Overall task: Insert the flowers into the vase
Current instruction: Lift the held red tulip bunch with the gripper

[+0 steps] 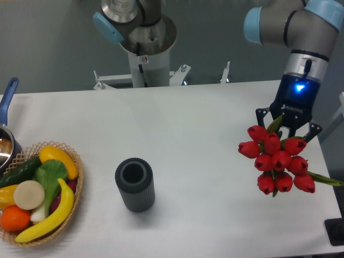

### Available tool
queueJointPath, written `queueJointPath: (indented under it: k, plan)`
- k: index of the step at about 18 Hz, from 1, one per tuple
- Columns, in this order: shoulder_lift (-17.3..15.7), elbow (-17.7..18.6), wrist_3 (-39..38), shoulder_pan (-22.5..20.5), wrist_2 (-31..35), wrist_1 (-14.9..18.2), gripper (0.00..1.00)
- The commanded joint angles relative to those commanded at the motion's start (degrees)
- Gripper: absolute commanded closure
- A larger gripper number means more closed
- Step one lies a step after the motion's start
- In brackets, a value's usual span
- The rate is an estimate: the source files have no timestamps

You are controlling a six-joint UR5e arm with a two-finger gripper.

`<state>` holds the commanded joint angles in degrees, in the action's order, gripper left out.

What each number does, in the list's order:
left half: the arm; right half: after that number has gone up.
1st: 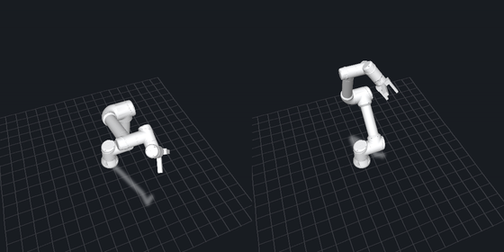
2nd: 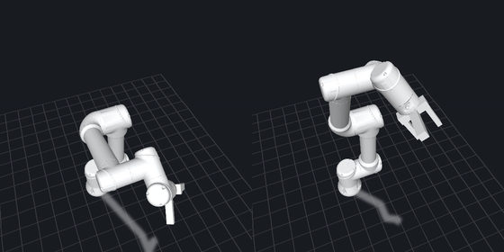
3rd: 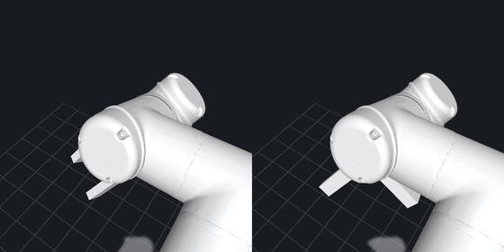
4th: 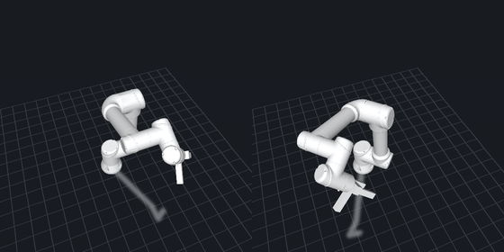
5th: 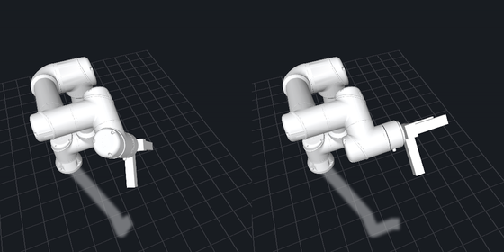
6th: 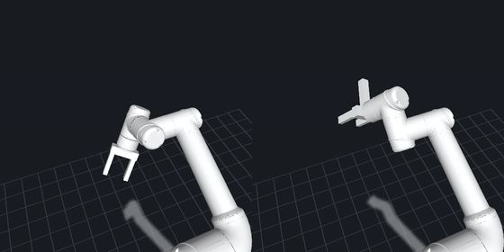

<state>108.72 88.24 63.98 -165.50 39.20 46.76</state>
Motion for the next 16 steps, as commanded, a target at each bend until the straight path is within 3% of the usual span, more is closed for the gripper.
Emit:
queueJointPath:
  k: [7,12,16]
  plan:
    - [-0.09,-0.52,-2.81,0.35,-2.02,0.00,0.67]
    - [0.09,-0.53,-2.73,4.03,-2.20,-1.32,0.67]
    - [0.88,0.26,-2.64,7.64,-7.19,-6.41,0.67]
